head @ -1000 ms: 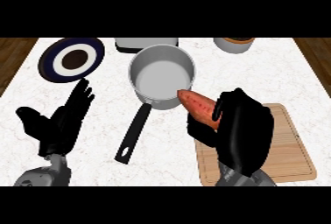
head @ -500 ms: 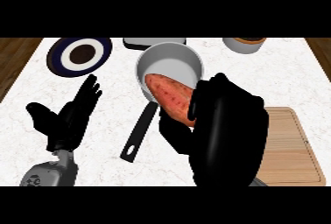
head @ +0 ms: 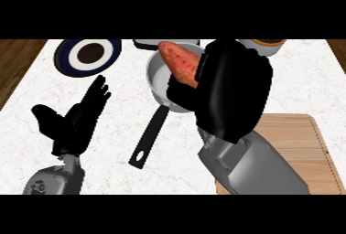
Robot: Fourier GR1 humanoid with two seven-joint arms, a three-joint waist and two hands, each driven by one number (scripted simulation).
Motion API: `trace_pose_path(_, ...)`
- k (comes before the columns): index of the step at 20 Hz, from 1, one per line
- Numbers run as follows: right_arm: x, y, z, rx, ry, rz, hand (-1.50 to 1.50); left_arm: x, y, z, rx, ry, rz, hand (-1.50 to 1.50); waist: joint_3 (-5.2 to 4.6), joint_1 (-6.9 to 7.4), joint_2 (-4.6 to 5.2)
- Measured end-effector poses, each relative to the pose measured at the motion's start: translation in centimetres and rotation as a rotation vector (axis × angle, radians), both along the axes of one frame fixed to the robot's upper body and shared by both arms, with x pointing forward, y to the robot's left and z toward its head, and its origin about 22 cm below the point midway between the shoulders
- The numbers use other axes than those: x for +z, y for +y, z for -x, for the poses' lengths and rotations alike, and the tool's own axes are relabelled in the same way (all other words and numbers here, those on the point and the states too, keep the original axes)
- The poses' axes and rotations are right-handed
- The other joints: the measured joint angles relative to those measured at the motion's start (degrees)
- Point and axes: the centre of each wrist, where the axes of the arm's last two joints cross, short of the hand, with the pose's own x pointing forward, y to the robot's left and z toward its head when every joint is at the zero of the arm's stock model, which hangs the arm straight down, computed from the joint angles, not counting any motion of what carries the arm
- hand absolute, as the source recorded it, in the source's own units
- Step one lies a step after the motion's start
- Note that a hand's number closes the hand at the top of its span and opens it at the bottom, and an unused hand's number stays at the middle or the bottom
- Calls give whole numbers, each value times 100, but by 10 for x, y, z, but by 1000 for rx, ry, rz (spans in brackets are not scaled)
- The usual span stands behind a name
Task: Pick the sweet potato from the cutting board and place it in the pot
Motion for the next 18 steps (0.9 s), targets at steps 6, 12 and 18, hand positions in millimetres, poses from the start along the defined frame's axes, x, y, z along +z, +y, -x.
trace_pose_path(6,-2,10,-33,-9,105,14,150,0,-3,-5,-4,-7,4,0,6,15,39)
trace_pose_path(12,-14,-4,-58,-26,214,-129,-150,5,-8,-7,-10,-18,4,0,17,80,68)
trace_pose_path(18,-28,-17,-69,1,230,-293,-150,3,-14,-7,-16,-16,0,0,25,104,81)
